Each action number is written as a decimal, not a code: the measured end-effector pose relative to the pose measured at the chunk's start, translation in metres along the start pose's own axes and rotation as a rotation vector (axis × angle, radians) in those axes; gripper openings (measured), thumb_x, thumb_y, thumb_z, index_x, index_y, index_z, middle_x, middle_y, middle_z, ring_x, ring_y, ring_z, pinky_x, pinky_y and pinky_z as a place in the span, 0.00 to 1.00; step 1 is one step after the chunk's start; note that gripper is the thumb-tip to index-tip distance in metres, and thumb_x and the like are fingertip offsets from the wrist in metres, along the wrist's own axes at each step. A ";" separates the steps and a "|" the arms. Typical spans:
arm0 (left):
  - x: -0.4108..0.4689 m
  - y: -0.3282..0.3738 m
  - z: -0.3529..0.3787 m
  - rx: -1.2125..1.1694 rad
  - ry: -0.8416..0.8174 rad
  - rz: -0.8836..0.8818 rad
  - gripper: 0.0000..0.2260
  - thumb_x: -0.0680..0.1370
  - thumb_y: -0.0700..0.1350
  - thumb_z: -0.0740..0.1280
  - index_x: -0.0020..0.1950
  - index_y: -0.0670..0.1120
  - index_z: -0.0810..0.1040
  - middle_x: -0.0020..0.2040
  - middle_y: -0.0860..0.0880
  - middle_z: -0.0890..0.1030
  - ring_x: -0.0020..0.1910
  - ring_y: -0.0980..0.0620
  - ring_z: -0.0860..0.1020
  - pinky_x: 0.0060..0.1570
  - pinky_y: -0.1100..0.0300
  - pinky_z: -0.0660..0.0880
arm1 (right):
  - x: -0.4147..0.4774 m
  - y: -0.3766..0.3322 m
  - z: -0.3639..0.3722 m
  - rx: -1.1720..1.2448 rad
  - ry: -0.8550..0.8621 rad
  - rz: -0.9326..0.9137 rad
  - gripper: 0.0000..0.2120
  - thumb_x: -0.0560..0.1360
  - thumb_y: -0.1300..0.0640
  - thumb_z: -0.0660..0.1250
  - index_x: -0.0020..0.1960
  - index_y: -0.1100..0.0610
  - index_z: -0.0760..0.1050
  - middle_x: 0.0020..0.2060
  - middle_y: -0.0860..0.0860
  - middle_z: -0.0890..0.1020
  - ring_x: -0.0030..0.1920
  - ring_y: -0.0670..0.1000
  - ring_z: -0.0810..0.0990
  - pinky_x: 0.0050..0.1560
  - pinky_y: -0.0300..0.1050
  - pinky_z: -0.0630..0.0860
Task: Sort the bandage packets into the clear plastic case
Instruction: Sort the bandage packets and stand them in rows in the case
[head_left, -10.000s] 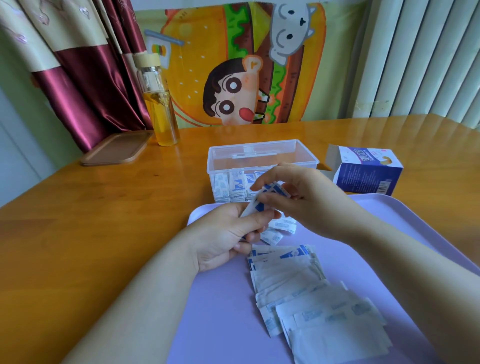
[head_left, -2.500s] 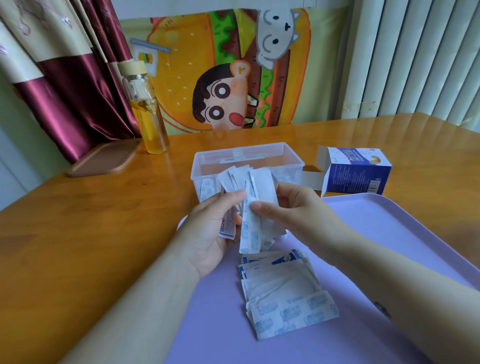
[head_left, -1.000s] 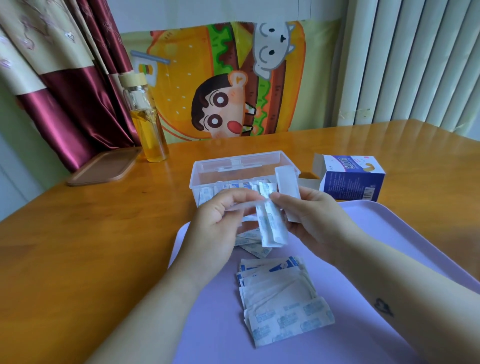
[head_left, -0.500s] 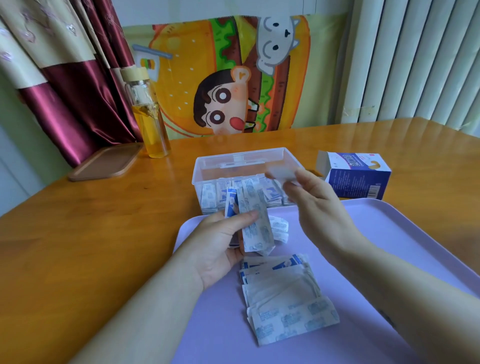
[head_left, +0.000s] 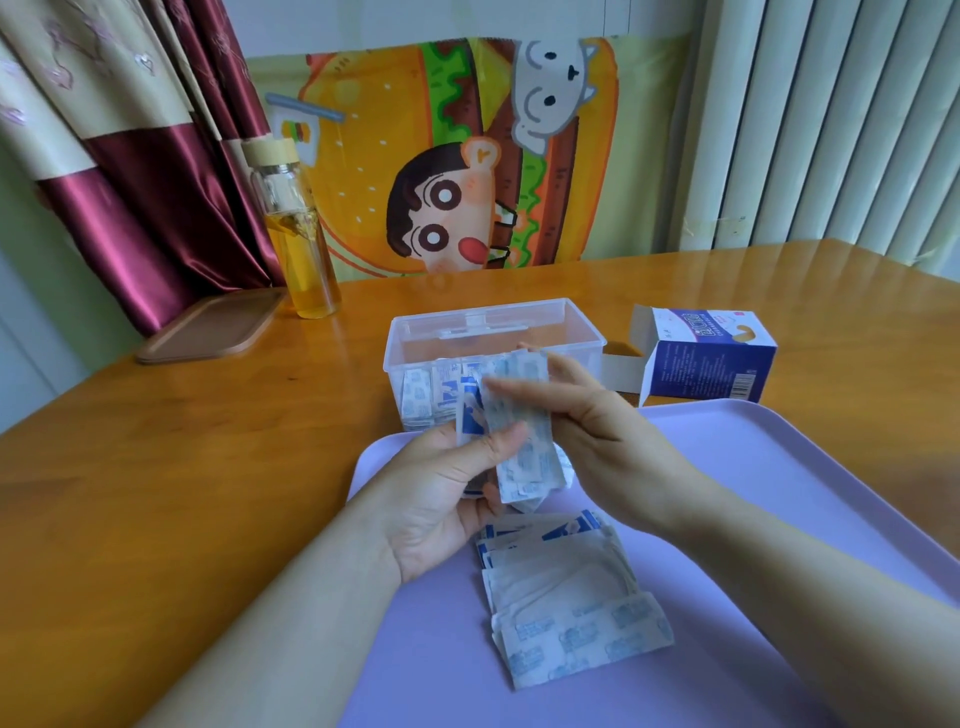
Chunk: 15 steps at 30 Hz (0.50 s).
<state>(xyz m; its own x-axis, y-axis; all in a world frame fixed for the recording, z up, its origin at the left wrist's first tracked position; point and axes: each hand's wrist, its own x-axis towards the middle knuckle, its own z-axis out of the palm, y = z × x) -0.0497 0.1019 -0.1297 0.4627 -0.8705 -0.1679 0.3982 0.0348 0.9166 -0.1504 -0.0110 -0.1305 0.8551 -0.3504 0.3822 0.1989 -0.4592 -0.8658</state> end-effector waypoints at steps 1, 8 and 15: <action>0.001 0.001 0.000 -0.011 0.033 0.028 0.14 0.64 0.43 0.71 0.48 0.44 0.83 0.45 0.44 0.84 0.43 0.48 0.80 0.35 0.63 0.73 | 0.000 -0.002 -0.002 0.049 0.013 0.032 0.23 0.81 0.67 0.53 0.68 0.45 0.67 0.66 0.44 0.69 0.66 0.41 0.70 0.68 0.42 0.66; 0.001 0.004 -0.001 0.476 0.157 0.303 0.08 0.74 0.43 0.71 0.52 0.50 0.80 0.37 0.56 0.83 0.29 0.62 0.76 0.28 0.69 0.69 | 0.003 -0.004 -0.004 0.098 0.026 0.243 0.10 0.78 0.53 0.63 0.53 0.57 0.79 0.48 0.54 0.84 0.49 0.56 0.82 0.57 0.55 0.77; 0.002 0.017 -0.006 0.005 0.319 0.209 0.04 0.78 0.45 0.64 0.51 0.47 0.77 0.38 0.51 0.81 0.28 0.59 0.73 0.24 0.68 0.68 | 0.012 0.001 -0.020 0.040 0.238 0.315 0.07 0.78 0.58 0.64 0.43 0.60 0.75 0.37 0.53 0.81 0.40 0.53 0.79 0.47 0.52 0.77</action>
<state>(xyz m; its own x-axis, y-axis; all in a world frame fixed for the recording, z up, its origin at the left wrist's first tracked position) -0.0369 0.1043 -0.1164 0.7572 -0.6482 -0.0807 0.2658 0.1929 0.9445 -0.1500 -0.0316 -0.1201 0.7434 -0.6505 0.1558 -0.0329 -0.2681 -0.9628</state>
